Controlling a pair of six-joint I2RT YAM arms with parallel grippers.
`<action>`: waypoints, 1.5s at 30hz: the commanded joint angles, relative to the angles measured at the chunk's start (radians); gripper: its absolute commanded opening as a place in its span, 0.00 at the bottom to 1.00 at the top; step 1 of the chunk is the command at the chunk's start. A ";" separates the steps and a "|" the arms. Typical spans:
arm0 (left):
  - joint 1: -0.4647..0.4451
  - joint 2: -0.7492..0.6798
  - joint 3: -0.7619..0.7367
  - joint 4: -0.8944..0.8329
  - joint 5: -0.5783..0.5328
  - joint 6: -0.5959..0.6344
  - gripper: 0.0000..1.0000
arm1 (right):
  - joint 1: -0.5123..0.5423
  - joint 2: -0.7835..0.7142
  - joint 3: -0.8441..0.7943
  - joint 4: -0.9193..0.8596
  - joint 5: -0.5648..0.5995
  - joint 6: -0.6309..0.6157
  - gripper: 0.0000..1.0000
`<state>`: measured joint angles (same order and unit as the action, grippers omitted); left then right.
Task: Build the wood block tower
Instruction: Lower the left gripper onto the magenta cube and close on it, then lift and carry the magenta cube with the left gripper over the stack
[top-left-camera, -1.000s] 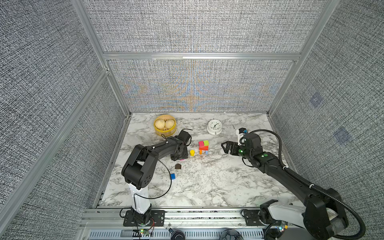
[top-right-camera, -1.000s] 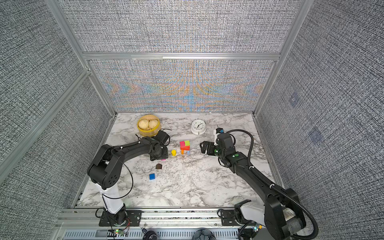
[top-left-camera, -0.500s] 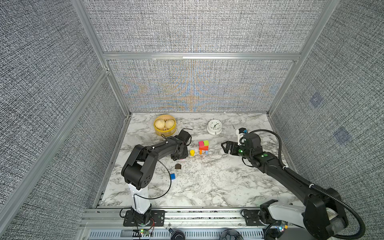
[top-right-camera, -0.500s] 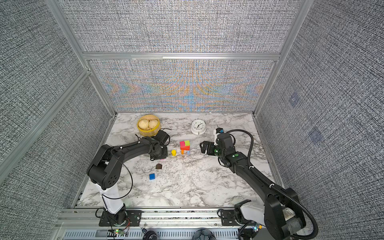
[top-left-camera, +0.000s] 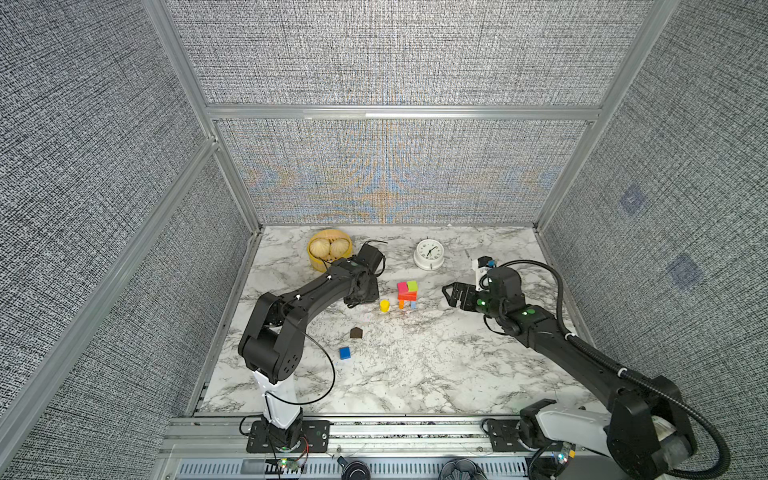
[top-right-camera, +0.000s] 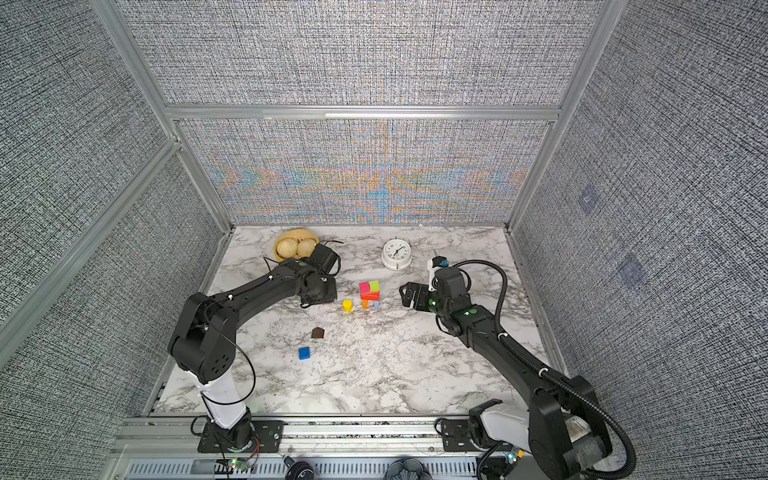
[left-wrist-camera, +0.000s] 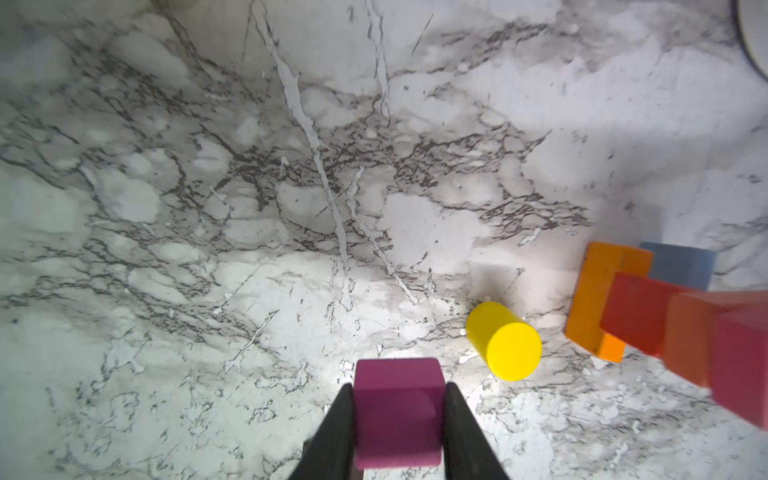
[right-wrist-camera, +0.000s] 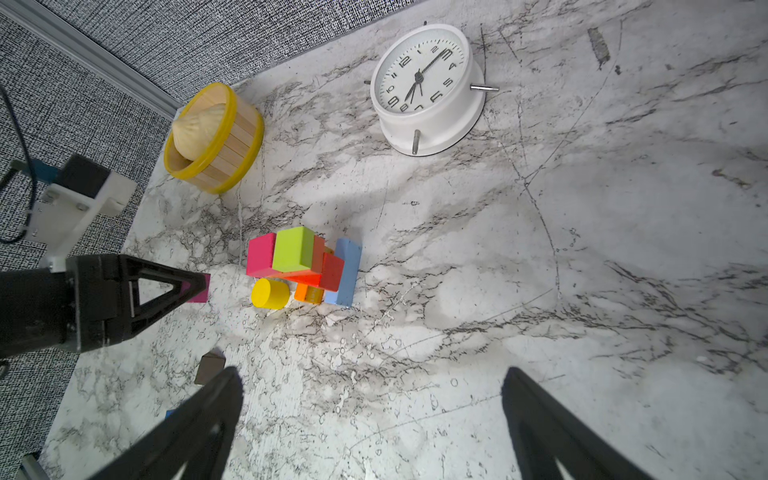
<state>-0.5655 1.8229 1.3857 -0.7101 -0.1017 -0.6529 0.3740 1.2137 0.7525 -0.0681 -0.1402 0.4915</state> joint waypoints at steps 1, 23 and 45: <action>-0.011 0.007 0.067 -0.069 0.006 0.018 0.33 | 0.001 0.004 -0.001 0.028 -0.003 0.004 0.99; -0.104 0.244 0.488 -0.216 0.018 0.039 0.33 | -0.001 -0.044 -0.036 0.051 0.033 0.018 0.99; -0.145 0.316 0.583 -0.233 0.027 0.024 0.33 | 0.000 -0.072 -0.053 0.061 0.040 0.022 0.99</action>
<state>-0.7074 2.1395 1.9720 -0.9337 -0.0750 -0.6216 0.3729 1.1450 0.7021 -0.0334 -0.1089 0.5125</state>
